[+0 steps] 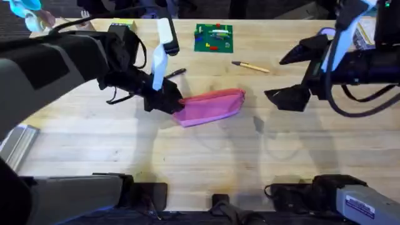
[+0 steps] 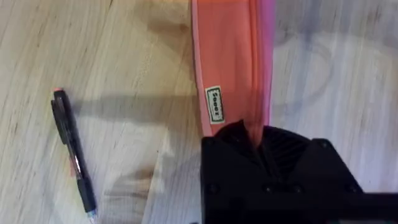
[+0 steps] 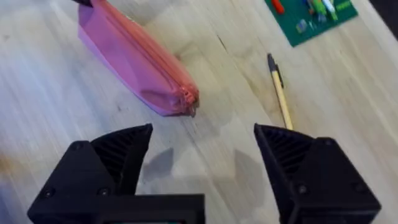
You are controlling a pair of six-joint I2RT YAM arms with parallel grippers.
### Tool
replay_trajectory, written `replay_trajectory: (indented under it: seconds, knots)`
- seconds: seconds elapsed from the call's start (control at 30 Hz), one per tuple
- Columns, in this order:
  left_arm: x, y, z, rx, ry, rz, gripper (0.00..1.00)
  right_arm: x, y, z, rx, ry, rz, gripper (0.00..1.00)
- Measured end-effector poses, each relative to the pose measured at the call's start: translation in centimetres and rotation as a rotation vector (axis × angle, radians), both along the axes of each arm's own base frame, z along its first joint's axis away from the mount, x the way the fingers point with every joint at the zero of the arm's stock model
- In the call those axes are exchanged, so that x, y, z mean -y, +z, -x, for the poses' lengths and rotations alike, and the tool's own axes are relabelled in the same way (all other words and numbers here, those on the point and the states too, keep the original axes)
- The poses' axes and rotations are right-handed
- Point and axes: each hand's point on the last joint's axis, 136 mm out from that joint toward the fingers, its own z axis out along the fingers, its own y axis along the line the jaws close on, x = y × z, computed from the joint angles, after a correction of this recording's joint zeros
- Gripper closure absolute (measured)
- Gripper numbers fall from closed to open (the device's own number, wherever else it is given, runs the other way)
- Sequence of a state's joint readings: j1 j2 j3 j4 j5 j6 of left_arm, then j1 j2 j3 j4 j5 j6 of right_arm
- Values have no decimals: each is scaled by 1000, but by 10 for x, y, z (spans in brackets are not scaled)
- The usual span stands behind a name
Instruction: Unzip the bag, pick up the pens from the table one at a time and place them inside, then zip the bag closed.
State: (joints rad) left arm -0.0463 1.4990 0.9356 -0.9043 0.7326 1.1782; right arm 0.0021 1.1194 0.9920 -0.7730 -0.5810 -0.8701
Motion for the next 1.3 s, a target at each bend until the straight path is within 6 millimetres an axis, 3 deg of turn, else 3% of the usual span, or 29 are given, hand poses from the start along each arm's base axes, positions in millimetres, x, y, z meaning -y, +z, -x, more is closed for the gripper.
replay_trajectory:
  seconds: [0.63, 0.97, 1.3]
  knots:
    - [0, 0, 0, 0, 0, 0, 958, 0, -3, 4, 62, 102, 68, 4]
    - [0, 0, 0, 0, 0, 0, 958, 0, -35, 1, -81, 110, 60, 4]
    - [0, 0, 0, 0, 0, 0, 959, -5, -55, -3, -155, 130, 45, 4]
